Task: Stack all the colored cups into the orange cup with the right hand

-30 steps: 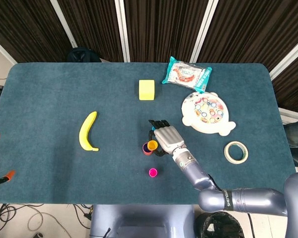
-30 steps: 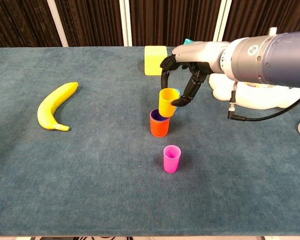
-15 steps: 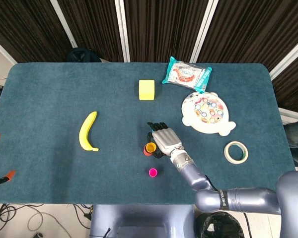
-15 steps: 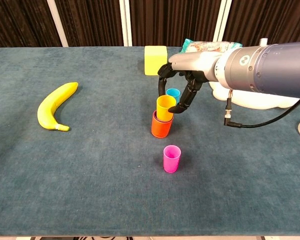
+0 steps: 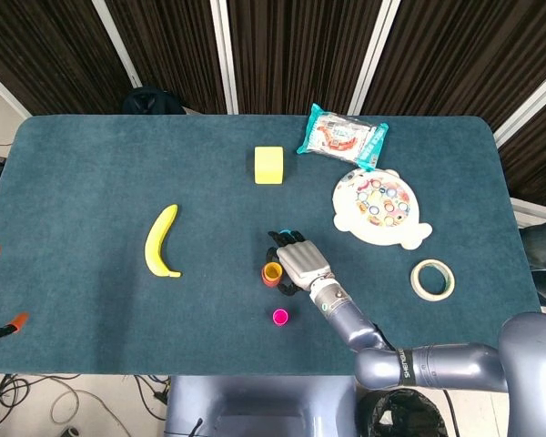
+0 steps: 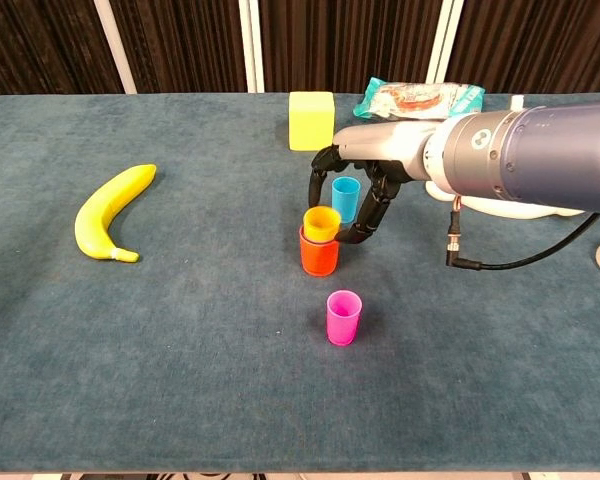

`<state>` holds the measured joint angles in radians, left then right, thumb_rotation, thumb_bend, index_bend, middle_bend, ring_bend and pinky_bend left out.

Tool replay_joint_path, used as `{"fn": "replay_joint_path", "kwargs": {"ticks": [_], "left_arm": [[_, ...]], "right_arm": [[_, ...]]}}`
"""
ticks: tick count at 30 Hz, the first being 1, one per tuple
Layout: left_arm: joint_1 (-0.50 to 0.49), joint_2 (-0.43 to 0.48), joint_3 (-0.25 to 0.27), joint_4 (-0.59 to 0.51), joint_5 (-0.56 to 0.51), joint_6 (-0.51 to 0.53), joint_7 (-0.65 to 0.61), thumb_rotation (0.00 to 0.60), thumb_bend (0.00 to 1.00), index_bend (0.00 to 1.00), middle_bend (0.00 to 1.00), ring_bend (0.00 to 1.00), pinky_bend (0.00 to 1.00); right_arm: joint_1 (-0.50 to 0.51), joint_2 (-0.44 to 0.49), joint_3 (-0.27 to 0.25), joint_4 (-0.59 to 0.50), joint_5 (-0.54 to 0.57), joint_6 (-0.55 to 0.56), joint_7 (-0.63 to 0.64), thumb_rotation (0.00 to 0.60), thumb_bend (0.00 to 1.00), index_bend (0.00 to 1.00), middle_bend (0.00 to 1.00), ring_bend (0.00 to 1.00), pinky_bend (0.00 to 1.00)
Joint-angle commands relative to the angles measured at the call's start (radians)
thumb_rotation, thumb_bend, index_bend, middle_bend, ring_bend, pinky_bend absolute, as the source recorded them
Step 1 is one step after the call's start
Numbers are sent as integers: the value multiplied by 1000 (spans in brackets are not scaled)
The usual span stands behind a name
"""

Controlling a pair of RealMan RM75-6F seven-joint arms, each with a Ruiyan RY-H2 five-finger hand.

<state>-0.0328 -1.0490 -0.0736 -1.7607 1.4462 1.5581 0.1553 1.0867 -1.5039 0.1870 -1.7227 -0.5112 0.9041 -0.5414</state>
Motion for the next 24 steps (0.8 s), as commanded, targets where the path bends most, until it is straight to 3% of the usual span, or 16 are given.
{"fn": "replay_joint_path", "kwargs": {"ticks": [1,16,24], "left_arm": [[0,0,0,0,0,-1,0,600,0,0,0,0,37],[-3,-2,-8,9,-18,-5,-2,600,0,0,0,0,37],[-4,-6,-17,15,-37,-5,6,600,0,0,0,0,37]], "right_arm": [[2,2,-2,-3,1,-3,1,600,387,87,0,85,75],[-5,23,42,15,-9,46,48,600,386,39,0,84,75],[10,10,41,111,31,-9,55,600,387,104,0,84,75]]}}
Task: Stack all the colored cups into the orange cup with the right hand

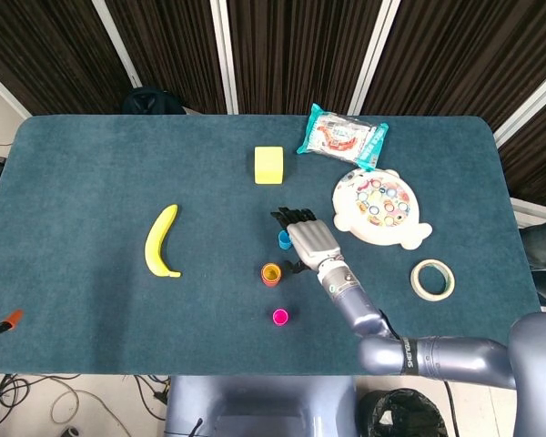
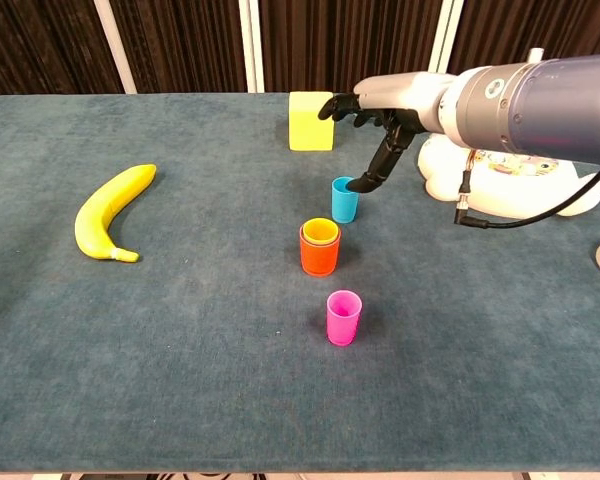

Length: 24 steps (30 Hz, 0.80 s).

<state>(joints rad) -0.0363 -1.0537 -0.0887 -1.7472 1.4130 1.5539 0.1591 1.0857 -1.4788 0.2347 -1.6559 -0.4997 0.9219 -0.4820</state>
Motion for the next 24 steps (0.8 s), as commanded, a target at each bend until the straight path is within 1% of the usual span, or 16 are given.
{"fn": "replay_joint_path", "kwargs": {"ticks": [1,8,13,17,24], "left_arm": [[-1,-2,-3,2,-6,-2,3,600,0,0,0,0,37],[-5,-7,-7,10,-19,-8,13,600,0,0,0,0,38],[-8,-11,-10,13,-26,-12,20,600,0,0,0,0,37],[-9,-13,-11,14,-31,-14,23,600,0,0,0,0,38],[-12,-16,-8,15,-31,-21,29,600,0,0,0,0,37]], "right_arm": [[14,-22,-8,59,24,-34,-5,600,387,112,0,85,75],[32,-92,-5,191,42,-76,13,600,387,159,0,85,75],[37,-138,-3,285,52,-114,35,600,386,226,0,84,75],[33,-160,-3,328,47,-132,50,600,387,288,0,85,75],[27,-181,-3,361,25,-143,66,600,386,350,0,84,75]]}}
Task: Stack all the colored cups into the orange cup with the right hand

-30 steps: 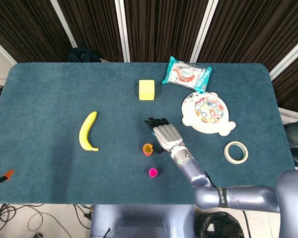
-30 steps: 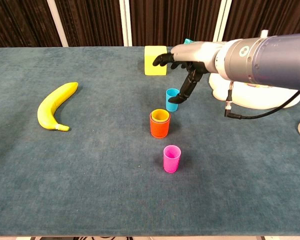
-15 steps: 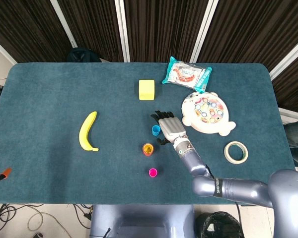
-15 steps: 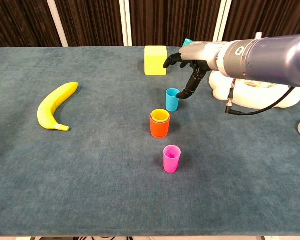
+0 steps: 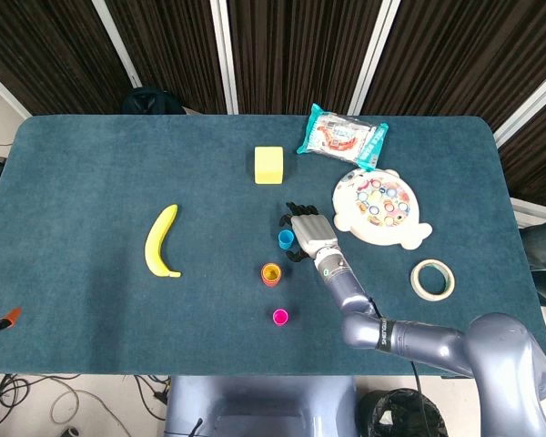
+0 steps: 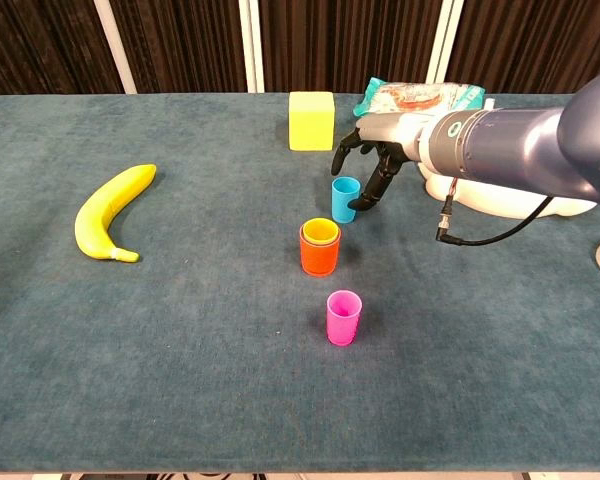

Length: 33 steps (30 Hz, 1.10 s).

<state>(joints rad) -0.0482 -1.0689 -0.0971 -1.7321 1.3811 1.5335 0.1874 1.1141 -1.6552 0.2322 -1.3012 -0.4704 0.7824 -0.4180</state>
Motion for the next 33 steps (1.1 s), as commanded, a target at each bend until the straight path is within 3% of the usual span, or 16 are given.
{"fn": "replay_joint_path", "kwargs": {"ticks": [1,33], "left_arm": [[0,-1,1,0,1,0,1,600,0,0,0,0,38],[-4,-1,1,3,-5,-7,-1,600,0,0,0,0,38]], "right_arm": [[-1,-7,0,10,-6,-5,3,600,386,360,0,84,75],[5,-69,19,111,-28,-20,-10,600,387,481,0,84,87]]}}
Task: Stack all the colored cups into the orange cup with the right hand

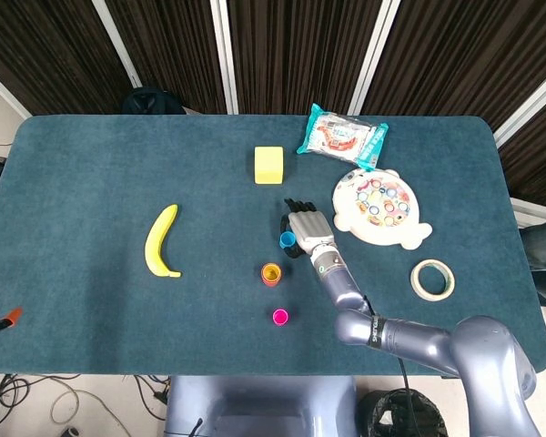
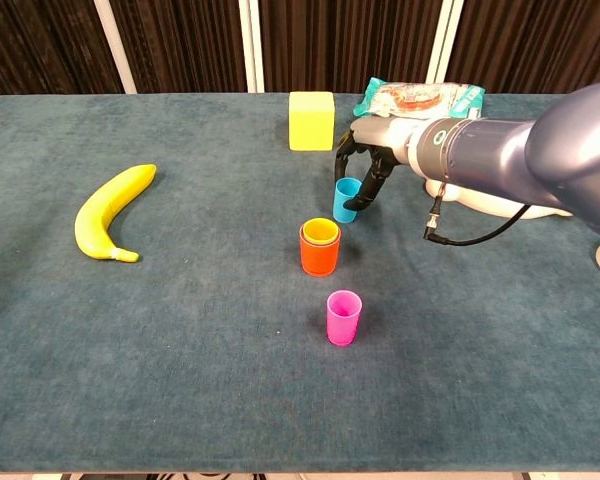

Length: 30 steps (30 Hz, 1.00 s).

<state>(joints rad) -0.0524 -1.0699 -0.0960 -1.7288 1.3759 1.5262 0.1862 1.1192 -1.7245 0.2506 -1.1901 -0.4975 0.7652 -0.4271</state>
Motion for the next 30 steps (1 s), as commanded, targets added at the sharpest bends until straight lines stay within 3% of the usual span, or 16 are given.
{"fn": "replay_joint_path", "kwargs": {"ticks": [1,13,22,30], "left_arm": [[0,0,0,0,1,0,0,600,0,0,0,0,38],[0,1,-1,1,-2,0,-4,600,0,0,0,0,37],[2,6,0,-4,1,3,-14,600,0,0,0,0,39],[6,11,-2,-8,2,11,-22,600,0,0,0,0,39]], "right_arm": [[0,1,1,0,-1,-4,-1,600,387,484,0,84,87],[-1,52,29,-81,-19,7,1,600,387,490,0,85,87],[-1,217,52,-312,-1,28,-37,600,386,490,0,85,87],[18,383,37,-556,74,73,-104,600,386,490,0,84,87]]}}
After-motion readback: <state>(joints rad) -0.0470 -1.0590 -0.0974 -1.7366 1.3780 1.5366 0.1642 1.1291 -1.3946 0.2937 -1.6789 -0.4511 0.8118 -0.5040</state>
